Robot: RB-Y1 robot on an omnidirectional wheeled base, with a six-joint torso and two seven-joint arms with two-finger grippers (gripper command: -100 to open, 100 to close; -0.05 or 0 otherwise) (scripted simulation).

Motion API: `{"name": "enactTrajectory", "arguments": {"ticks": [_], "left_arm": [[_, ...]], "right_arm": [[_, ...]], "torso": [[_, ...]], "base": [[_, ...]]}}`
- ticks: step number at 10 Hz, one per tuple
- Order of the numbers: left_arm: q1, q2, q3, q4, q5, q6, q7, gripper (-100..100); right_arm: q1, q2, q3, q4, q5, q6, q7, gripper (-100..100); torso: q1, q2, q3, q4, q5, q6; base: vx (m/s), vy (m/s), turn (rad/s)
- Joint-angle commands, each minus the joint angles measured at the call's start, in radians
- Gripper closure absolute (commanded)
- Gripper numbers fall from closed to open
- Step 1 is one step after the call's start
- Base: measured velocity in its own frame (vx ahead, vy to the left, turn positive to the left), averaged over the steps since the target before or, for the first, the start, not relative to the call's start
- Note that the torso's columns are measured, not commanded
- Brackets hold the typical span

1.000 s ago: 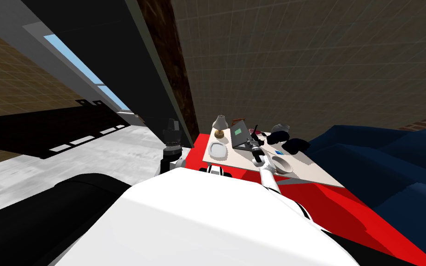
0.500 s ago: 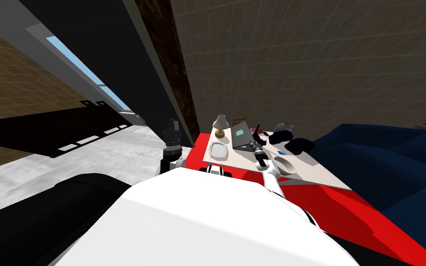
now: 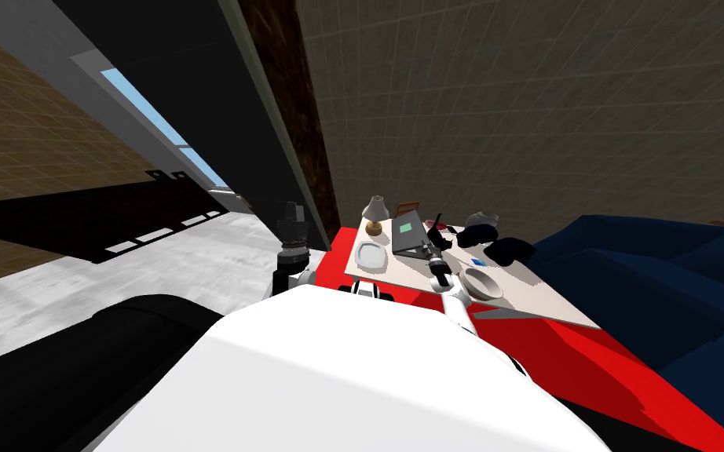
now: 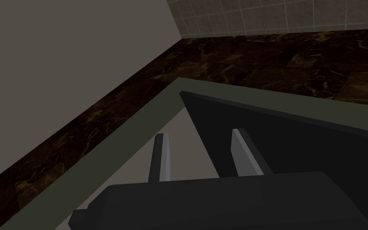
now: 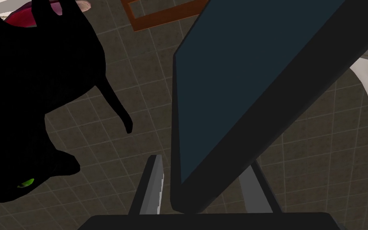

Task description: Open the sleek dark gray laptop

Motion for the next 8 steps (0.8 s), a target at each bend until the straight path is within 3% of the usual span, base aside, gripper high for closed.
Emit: {"name": "enactTrajectory", "arguments": {"ticks": [1, 7, 8], "left_arm": [[0.0, 0.0, 0.0, 0.0, 0.0, 0.0, 0.0, 0], [0.0, 0.0, 0.0, 0.0, 0.0, 0.0, 0.0, 0], [0.0, 0.0, 0.0, 0.0, 0.0, 0.0, 0.0, 0]], "right_arm": [[0.019, 0.016, 0.012, -0.005, 0.001, -0.004, -0.005, 100], [0.019, 0.016, 0.012, -0.005, 0.001, -0.004, -0.005, 100], [0.041, 0.043, 0.003, 0.007, -0.037, -0.036, -0.008, 100]], "torso": [[0.0, 0.0, 0.0, 0.0, 0.001, 0.001], [-0.001, -0.001, 0.0, 0.002, 0.002, 0.002], [-0.001, 0.0, 0.001, 0.002, 0.002, 0.002]], "base": [[0.001, -0.006, 0.006], [-0.001, -0.009, -0.008], [0.008, -0.032, 0.092]]}}
